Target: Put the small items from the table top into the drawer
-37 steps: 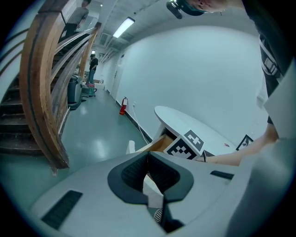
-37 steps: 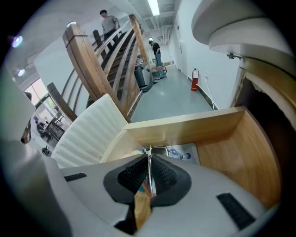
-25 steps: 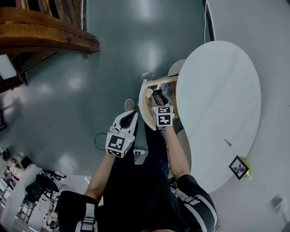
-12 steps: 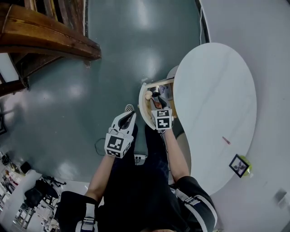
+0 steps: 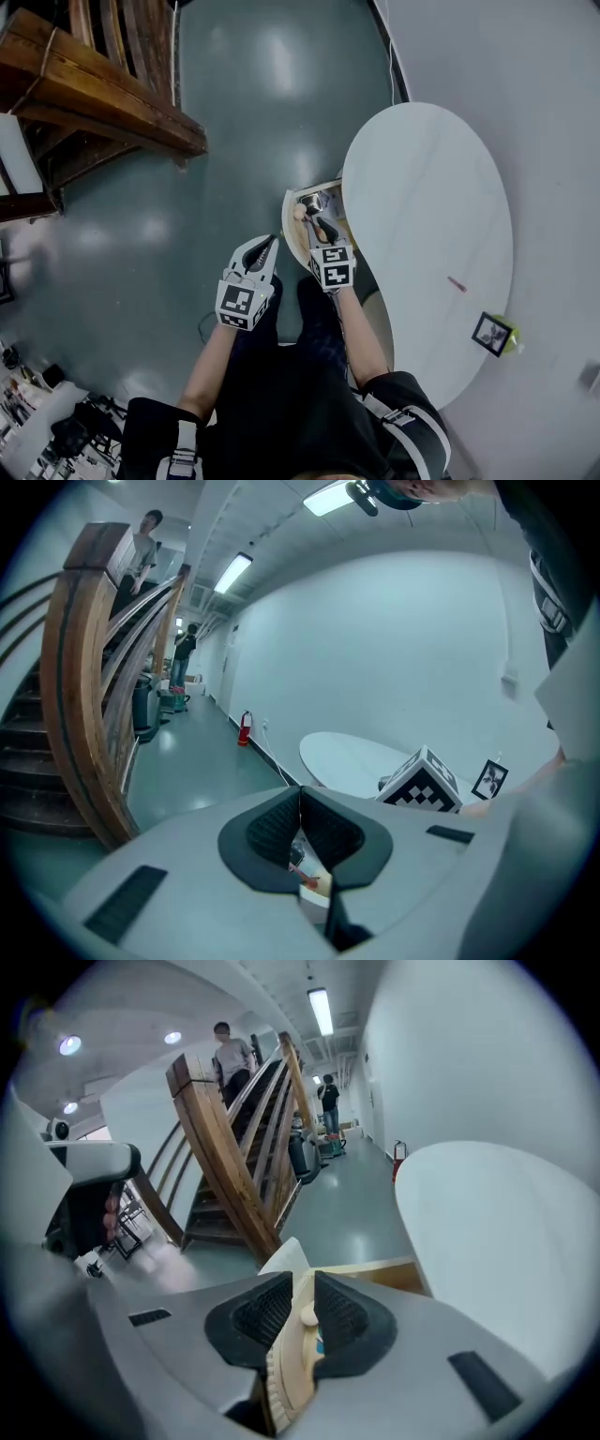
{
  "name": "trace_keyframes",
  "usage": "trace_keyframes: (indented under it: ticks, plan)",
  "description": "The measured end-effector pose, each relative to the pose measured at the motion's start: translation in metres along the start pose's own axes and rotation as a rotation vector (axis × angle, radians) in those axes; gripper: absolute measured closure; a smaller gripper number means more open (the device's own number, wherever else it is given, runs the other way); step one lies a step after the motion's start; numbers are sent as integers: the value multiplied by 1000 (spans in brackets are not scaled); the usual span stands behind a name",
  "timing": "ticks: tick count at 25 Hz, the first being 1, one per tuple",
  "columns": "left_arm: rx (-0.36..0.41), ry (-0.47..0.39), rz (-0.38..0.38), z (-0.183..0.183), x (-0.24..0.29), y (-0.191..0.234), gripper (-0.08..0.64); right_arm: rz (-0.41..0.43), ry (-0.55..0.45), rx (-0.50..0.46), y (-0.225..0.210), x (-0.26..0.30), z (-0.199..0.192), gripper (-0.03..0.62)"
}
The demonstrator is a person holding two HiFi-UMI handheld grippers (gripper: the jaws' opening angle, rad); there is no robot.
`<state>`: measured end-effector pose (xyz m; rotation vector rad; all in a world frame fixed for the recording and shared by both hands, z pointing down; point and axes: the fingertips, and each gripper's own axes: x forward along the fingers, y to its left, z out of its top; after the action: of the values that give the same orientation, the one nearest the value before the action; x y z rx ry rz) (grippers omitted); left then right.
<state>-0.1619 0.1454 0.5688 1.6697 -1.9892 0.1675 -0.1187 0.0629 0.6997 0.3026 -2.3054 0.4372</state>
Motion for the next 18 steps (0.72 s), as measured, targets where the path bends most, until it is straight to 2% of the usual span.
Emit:
trace_keyframes:
  ticks: [9,18]
  plan:
    - [61,-82,-22,54,-23,-20,540,-54,-154,-36,10,-70,60,543]
    - [112,-163,-36,101,-53,-36,540,-78,-302,-61,26,-139,117,552]
